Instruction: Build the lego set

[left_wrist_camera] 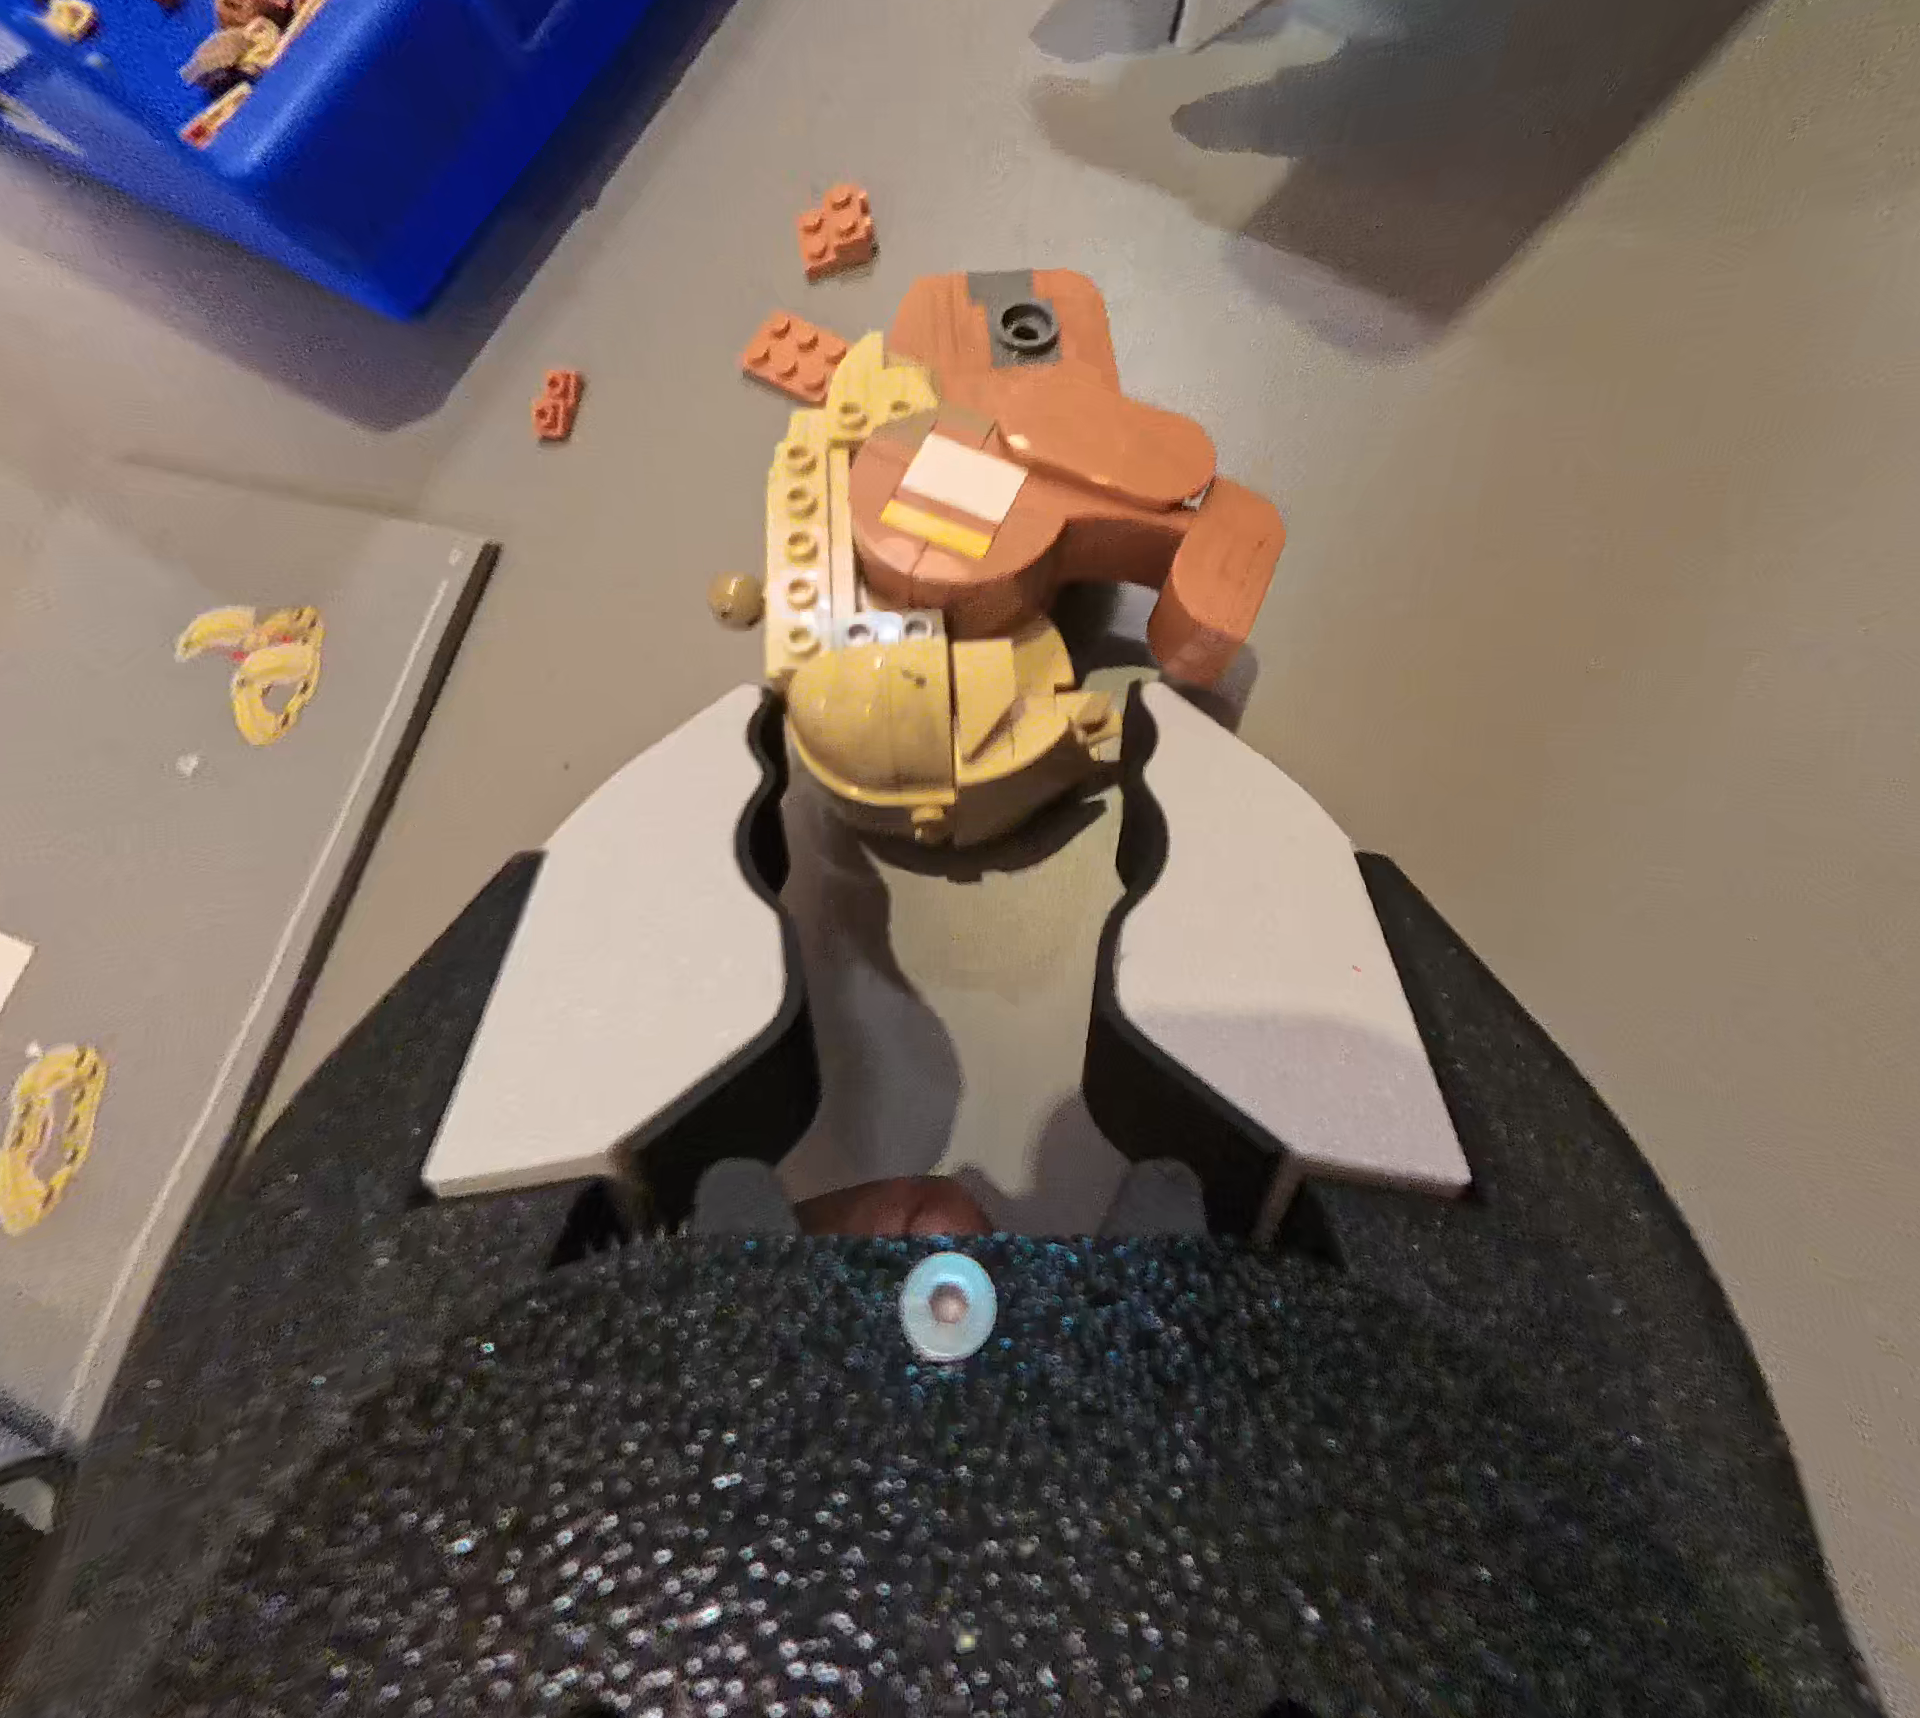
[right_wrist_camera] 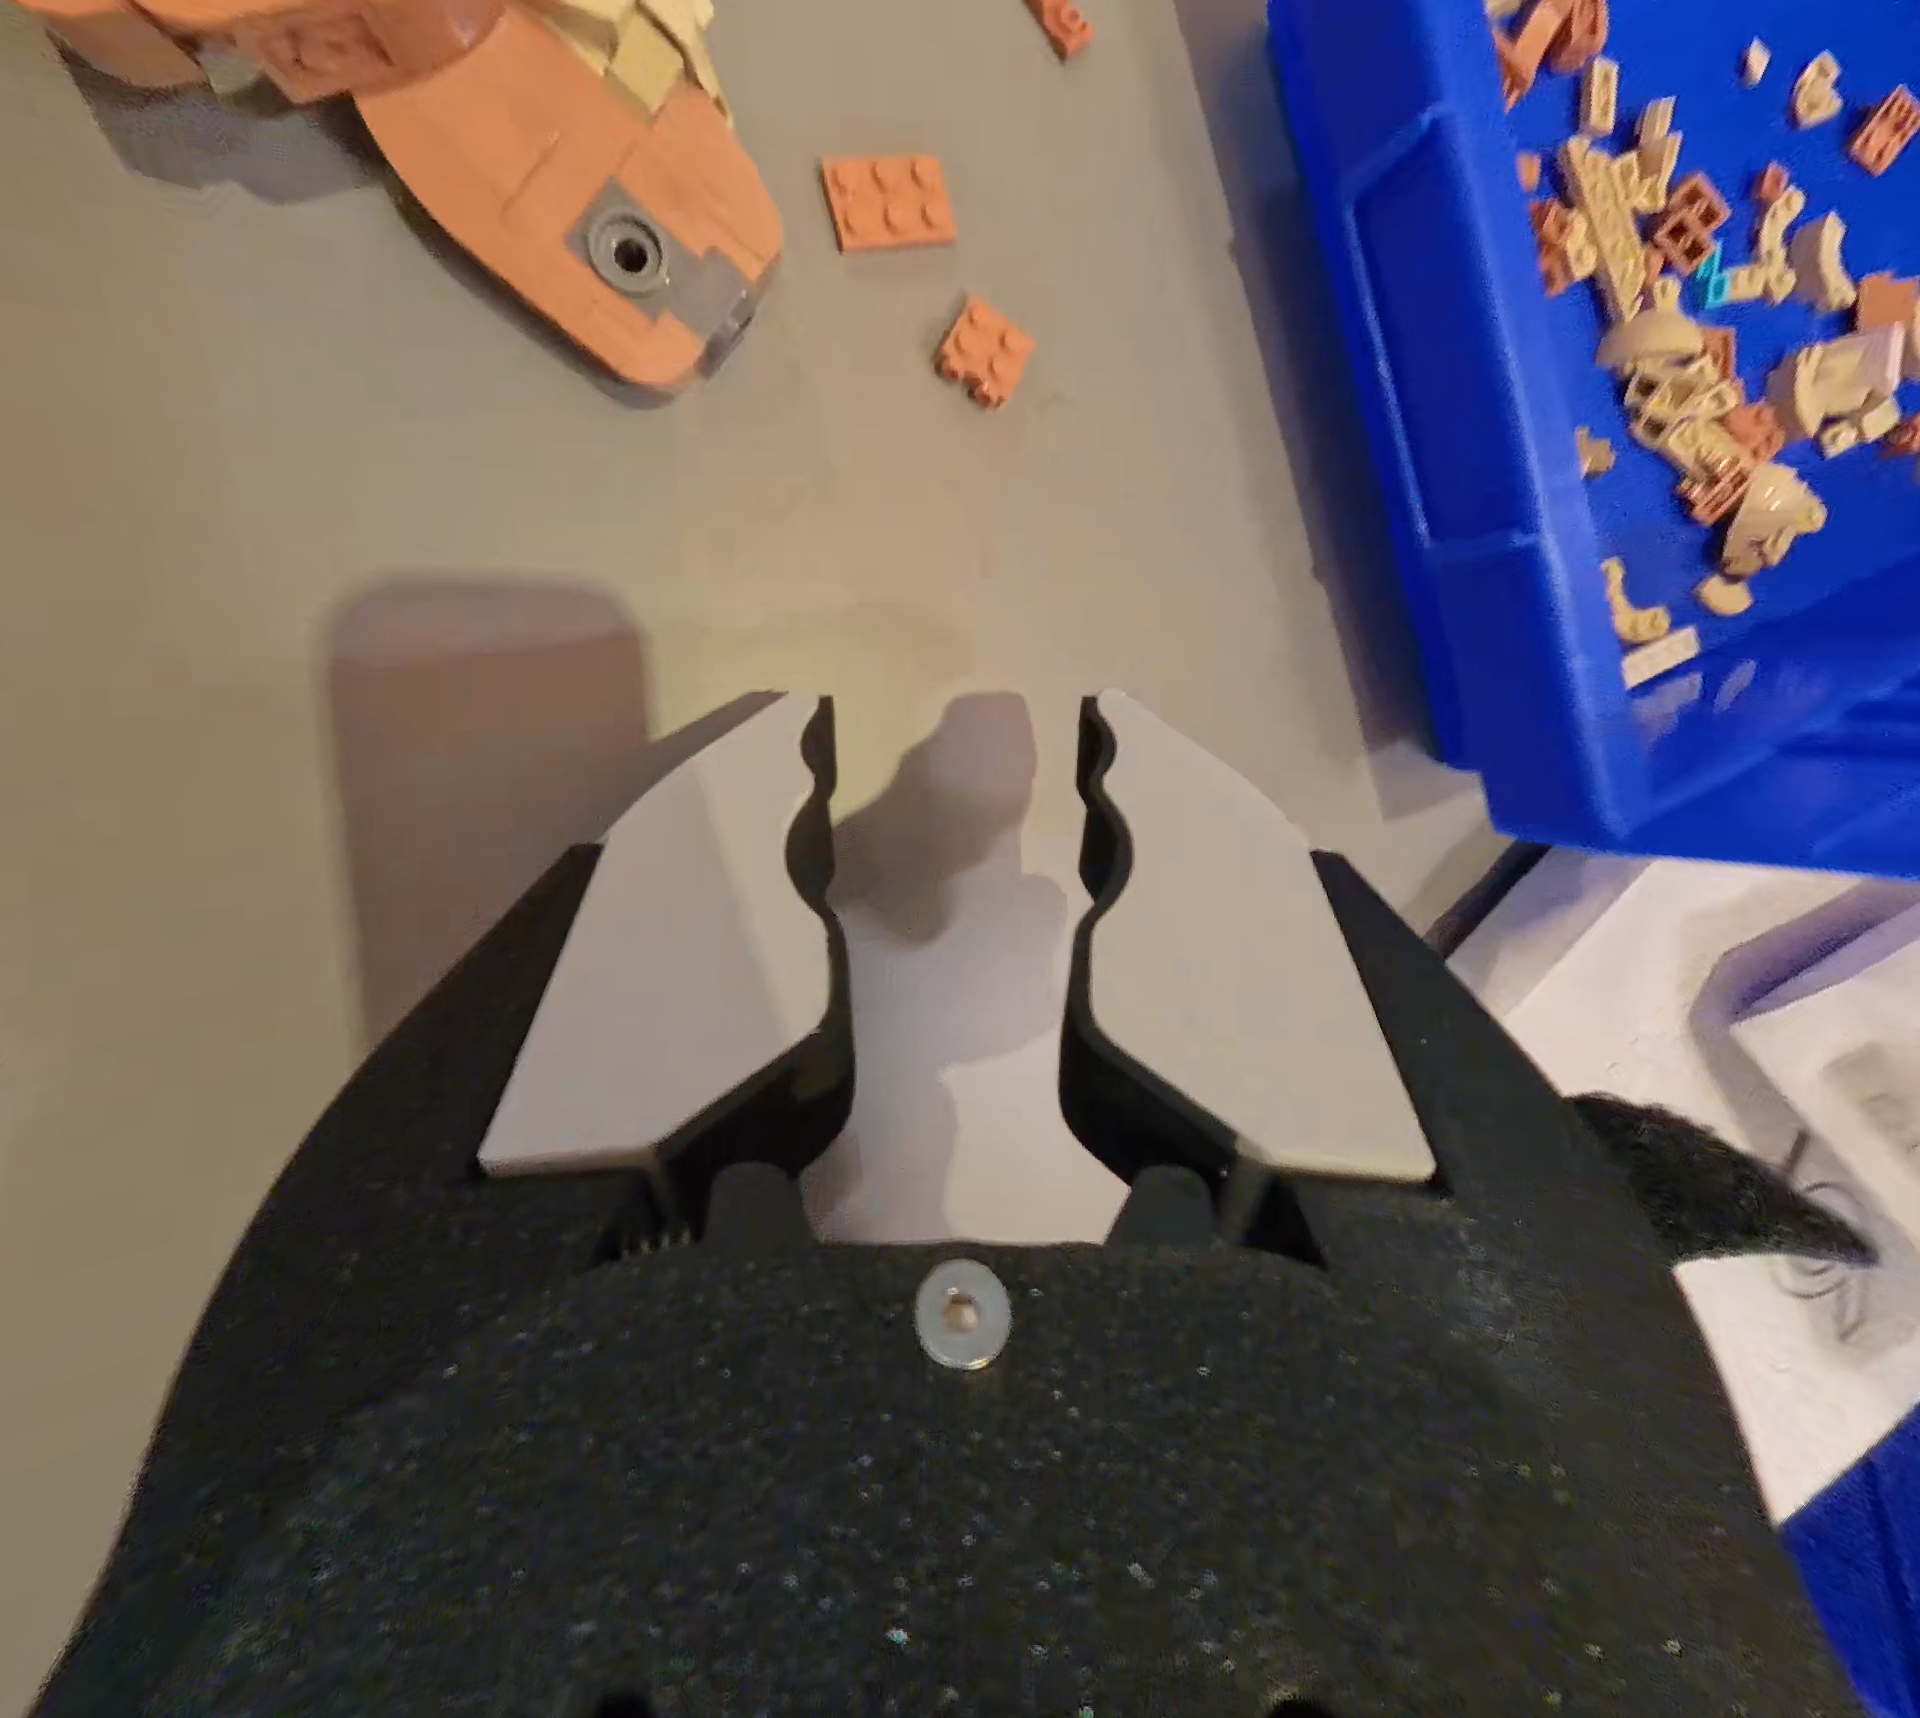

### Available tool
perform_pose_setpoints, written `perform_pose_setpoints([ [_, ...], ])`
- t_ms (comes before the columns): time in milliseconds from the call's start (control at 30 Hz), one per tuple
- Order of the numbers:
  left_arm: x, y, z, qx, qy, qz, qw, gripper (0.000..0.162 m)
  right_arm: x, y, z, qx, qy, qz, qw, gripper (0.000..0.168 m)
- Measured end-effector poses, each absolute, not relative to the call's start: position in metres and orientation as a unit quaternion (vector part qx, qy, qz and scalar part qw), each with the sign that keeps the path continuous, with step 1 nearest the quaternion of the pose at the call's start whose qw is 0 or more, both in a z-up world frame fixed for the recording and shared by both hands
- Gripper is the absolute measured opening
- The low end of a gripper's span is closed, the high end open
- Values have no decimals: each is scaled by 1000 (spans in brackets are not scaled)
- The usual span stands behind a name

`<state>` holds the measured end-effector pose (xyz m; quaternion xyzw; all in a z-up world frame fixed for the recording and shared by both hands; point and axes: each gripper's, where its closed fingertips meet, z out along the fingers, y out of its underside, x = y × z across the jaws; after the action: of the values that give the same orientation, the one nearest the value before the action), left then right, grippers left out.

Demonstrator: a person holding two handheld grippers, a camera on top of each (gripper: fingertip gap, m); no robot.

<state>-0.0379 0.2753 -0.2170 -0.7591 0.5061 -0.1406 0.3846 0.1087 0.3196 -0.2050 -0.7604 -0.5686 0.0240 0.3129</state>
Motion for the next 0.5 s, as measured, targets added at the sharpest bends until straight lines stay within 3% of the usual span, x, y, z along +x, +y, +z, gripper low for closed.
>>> perform_pose_setpoints([
  [500,65,300,-217,-734,559,-112,370,61,173,306,-197,-789,-506,36,347,43],
])
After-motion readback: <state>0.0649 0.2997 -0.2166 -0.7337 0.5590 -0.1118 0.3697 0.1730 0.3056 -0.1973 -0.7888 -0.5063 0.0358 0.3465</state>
